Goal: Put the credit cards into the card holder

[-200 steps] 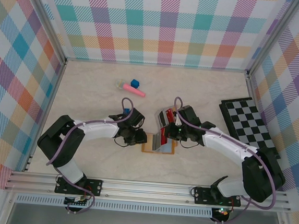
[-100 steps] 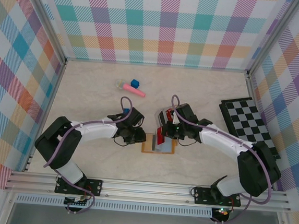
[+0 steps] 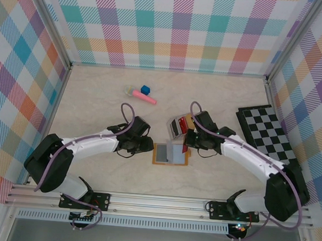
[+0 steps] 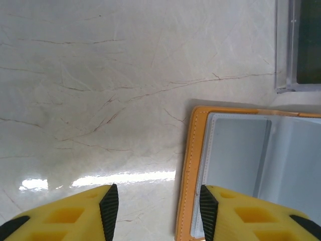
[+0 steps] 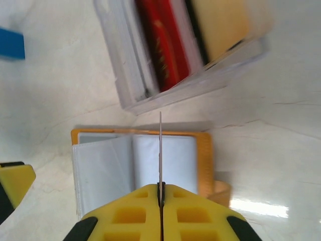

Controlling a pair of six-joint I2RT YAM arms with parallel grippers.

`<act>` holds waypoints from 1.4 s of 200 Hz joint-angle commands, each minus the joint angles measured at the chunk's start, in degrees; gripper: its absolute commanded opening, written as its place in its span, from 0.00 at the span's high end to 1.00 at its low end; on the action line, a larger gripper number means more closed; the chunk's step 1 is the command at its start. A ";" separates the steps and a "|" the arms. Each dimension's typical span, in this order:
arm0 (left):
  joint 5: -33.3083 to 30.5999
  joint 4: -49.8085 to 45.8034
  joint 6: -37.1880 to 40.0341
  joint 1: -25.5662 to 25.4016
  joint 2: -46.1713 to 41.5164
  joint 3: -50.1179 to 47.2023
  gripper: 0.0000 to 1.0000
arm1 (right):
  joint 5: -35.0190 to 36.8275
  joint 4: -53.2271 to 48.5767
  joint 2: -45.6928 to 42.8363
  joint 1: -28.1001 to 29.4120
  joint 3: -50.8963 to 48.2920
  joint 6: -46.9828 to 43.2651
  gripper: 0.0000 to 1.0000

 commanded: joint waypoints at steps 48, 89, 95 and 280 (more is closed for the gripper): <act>3.60 1.72 1.53 -0.40 4.03 2.64 0.51 | -15.57 11.54 -1.73 1.97 -0.72 -0.93 0.91; 4.24 1.90 0.87 -0.34 5.64 2.51 0.55 | -14.89 15.46 5.51 4.20 -1.33 3.00 0.94; 4.56 2.21 0.84 -0.36 5.86 2.50 0.55 | -14.45 16.74 5.93 4.25 -2.45 3.32 0.94; 8.44 6.02 0.72 -0.45 11.81 1.89 0.74 | -17.41 33.64 13.16 1.77 -15.22 7.45 0.95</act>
